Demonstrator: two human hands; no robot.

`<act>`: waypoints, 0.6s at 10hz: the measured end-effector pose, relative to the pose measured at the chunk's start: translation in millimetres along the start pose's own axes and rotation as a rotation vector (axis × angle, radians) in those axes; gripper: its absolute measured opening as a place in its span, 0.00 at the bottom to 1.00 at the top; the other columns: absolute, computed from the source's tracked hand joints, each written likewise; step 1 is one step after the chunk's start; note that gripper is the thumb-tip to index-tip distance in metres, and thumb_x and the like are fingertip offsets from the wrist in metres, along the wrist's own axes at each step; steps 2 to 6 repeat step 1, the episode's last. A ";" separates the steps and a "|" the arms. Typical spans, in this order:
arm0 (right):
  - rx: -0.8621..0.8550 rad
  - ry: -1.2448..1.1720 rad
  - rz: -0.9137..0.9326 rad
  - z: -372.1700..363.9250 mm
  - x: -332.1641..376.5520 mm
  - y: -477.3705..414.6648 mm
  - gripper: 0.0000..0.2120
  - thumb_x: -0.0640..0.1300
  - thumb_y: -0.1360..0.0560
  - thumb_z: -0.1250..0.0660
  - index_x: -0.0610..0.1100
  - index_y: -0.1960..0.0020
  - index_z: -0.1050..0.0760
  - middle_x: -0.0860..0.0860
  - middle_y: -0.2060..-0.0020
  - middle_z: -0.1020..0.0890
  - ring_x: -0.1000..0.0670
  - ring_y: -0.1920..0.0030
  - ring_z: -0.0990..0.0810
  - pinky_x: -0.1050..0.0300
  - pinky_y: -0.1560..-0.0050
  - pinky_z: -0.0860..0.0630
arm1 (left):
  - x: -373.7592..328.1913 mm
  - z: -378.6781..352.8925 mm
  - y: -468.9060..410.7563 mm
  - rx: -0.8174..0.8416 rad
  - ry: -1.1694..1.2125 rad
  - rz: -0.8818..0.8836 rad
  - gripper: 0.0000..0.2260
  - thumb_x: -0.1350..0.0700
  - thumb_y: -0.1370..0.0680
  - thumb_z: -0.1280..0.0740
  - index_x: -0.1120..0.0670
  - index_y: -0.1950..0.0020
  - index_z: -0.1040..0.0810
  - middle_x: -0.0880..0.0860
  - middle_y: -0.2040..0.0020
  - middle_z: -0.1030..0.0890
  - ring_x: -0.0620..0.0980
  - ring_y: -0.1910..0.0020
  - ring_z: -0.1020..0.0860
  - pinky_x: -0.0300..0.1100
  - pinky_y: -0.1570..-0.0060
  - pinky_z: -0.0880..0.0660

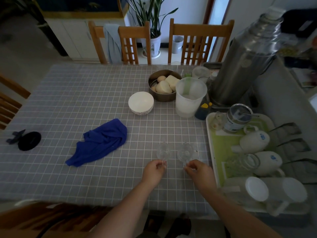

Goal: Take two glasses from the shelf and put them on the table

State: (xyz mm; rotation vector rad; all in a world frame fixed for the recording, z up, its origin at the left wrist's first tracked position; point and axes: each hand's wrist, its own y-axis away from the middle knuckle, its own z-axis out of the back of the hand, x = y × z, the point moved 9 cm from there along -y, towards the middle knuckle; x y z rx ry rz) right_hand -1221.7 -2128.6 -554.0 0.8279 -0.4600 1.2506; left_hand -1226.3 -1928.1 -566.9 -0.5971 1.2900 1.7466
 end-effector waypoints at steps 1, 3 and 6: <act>0.017 0.054 -0.030 0.4 1.7 -2.5 0.11 0.50 0.28 0.29 0.45 0.49 0.23 0.49 0.51 0.17 0.54 0.58 0.22 0.61 0.60 0.28 | 1.0 -2.1 -1.3 0.025 -0.022 0.074 0.14 0.58 0.26 0.32 0.55 0.40 0.26 0.55 0.42 0.22 0.48 0.49 0.25 0.42 0.49 0.28; 0.017 0.054 -0.030 0.4 1.7 -2.5 0.11 0.50 0.28 0.29 0.45 0.49 0.23 0.49 0.51 0.17 0.54 0.58 0.22 0.61 0.60 0.28 | 1.0 -2.1 -1.3 0.025 -0.022 0.074 0.14 0.58 0.26 0.32 0.55 0.40 0.26 0.55 0.42 0.22 0.48 0.49 0.25 0.42 0.49 0.28; 0.017 0.054 -0.030 0.4 1.7 -2.5 0.11 0.50 0.28 0.29 0.45 0.49 0.23 0.49 0.51 0.17 0.54 0.58 0.22 0.61 0.60 0.28 | 1.0 -2.1 -1.3 0.025 -0.022 0.074 0.14 0.58 0.26 0.32 0.55 0.40 0.26 0.55 0.42 0.22 0.48 0.49 0.25 0.42 0.49 0.28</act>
